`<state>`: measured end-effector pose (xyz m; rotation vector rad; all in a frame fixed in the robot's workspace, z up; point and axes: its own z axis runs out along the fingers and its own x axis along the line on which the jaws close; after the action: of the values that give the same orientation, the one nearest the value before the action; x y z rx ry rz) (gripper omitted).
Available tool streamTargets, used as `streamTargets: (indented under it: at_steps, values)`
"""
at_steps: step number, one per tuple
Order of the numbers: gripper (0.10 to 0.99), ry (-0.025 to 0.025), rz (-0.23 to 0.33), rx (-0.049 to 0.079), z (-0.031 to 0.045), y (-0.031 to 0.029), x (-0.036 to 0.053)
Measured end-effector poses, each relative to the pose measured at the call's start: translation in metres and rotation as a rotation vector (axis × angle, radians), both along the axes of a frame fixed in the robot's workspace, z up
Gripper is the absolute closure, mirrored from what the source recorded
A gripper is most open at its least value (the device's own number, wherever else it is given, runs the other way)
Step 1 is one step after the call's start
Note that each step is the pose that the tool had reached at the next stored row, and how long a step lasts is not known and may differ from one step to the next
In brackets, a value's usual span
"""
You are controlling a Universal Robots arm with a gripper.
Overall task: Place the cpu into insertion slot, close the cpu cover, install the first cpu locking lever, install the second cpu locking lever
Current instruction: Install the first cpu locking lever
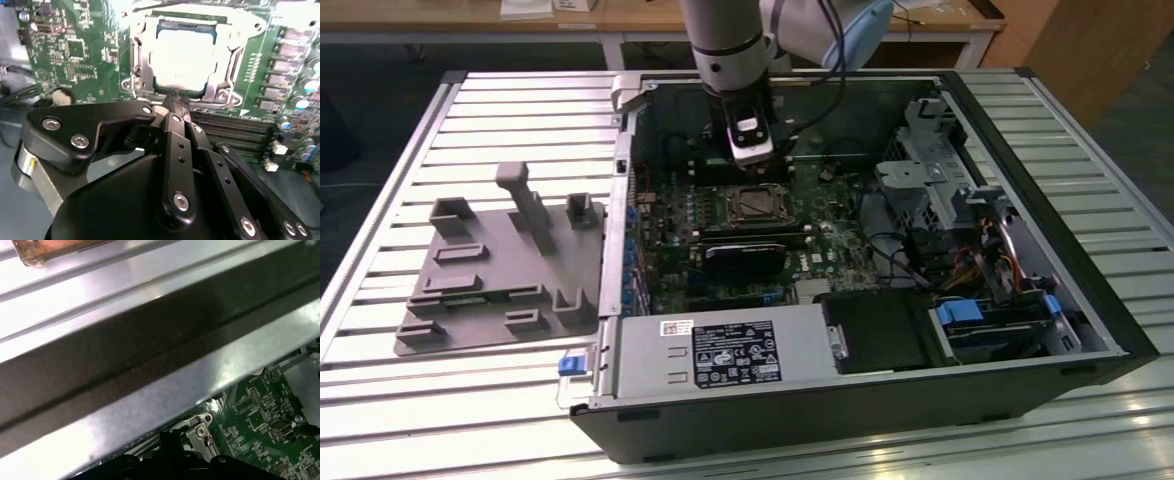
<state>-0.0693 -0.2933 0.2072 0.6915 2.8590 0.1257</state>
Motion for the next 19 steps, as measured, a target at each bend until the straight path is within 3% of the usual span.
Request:
streamTargets:
  at_steps: [3, 6, 13, 19]
  values:
    - [0.98, 0.0107, 0.0, -0.014, -0.0001, -0.0034, -0.0001]
    - [0.98, 0.0159, 0.0, -0.022, -0.0005, -0.0094, 0.0]
    - [0.98, 0.0197, 0.0, -0.036, -0.0008, -0.021, 0.0]
    - [0.98, 0.0199, 0.0, -0.044, -0.0008, -0.023, 0.0]
